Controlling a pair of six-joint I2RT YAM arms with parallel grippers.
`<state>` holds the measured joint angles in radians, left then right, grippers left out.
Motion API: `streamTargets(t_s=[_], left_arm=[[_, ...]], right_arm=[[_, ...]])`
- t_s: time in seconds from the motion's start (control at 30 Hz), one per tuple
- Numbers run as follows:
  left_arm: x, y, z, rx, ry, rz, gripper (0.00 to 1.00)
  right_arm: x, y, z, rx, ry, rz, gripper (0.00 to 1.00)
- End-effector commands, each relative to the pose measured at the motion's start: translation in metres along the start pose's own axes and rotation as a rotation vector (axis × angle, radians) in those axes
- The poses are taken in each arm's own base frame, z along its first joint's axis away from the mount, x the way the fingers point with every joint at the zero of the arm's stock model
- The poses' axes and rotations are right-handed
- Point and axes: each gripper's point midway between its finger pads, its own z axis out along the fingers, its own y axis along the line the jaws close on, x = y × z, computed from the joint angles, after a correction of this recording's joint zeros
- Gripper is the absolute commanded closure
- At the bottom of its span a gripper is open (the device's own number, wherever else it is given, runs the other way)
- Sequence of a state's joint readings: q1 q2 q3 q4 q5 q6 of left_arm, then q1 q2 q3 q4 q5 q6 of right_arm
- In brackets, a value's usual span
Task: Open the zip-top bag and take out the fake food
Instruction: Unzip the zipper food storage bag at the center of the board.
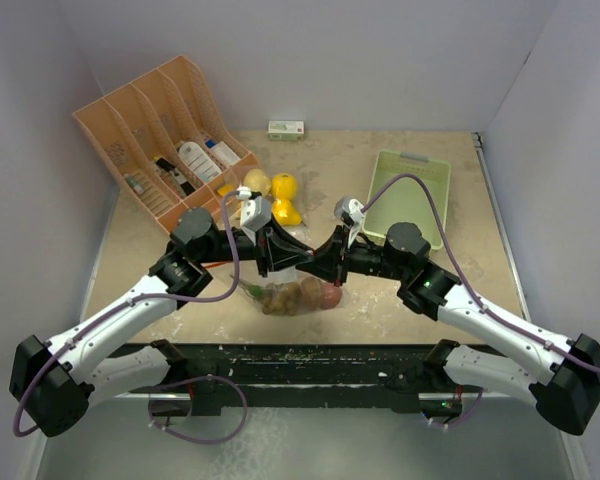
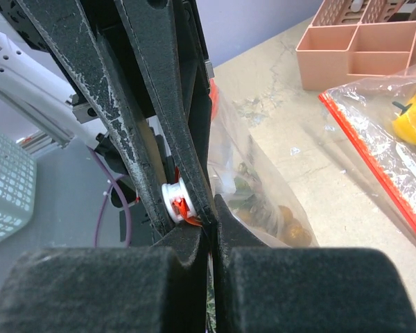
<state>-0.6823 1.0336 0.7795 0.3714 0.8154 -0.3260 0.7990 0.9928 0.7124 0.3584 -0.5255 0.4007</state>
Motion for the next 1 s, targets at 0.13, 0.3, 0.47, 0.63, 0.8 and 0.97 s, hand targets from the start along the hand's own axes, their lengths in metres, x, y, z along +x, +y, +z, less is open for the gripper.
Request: streamTargets(t_s=[0.13,0.3,0.47,0.63,0.8,0.97], left_arm=[[-0.03,-0.009,-0.002,0.0,-0.047,0.074,1.0],[-0.028,-0.009,-0.006,-0.024,-0.036,0.071,1.0],[-0.029,-0.007,-0.013,-0.071,-0.048,0.075,1.0],[-0.028,-0.005,-0.018,-0.108,-0.043,0.065,1.0],[-0.022,-0.006,-0.024,-0.133,-0.05,0.053,1.0],[-0.011,0.0,-0.028,-0.172,-0.034,0.034,1.0]], right_arm=[[-0.035,0.014,-0.002,-0.035,-0.114,-0.054,1.0],[-0.035,0.01,-0.005,-0.009,-0.133,-0.048,1.0],[-0.04,0.009,-0.01,0.015,-0.154,-0.054,1.0],[-0.045,0.003,-0.017,0.072,-0.187,-0.053,1.0],[-0.05,-0.001,-0.022,0.115,-0.213,-0.046,1.0],[-0.058,0.005,-0.028,0.1,-0.253,-0.048,1.0]])
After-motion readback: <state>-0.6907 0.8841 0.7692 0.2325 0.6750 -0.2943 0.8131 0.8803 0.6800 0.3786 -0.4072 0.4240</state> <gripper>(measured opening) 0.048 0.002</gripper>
